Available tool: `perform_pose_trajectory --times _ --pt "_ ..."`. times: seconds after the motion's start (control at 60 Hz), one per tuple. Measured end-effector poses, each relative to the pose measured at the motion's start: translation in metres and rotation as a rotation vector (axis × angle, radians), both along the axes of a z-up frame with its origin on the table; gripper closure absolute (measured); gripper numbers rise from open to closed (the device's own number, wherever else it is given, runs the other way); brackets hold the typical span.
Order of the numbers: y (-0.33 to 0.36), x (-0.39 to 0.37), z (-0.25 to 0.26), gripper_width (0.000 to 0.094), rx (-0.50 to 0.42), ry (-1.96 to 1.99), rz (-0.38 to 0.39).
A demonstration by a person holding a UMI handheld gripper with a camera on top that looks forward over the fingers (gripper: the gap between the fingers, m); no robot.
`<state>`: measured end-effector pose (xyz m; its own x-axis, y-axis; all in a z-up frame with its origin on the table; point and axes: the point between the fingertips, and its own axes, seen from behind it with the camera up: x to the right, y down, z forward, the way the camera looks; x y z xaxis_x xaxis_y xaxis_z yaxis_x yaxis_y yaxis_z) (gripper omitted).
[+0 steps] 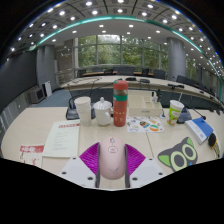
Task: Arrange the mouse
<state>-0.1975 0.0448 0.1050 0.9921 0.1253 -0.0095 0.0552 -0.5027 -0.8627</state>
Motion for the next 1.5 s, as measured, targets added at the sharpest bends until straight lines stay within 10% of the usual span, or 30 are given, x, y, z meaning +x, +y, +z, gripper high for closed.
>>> perform_pose_trajectory --times 0.267,0.717,0.917,0.983,1.5 --pt "0.022 0.159 0.102 0.0608 0.151 0.034 -0.105" --pt "0.045 0.317 -0.101 0.0598 -0.122 0.000 -0.132" --pt "0.040 0.321 -0.112 0.0343 -0.161 0.013 -0.116" --pt "0.034 0.319 -0.104 0.0064 -0.164 0.016 -0.108" --pt "-0.174 0.300 0.060 0.0080 -0.069 -0.090 -0.167"
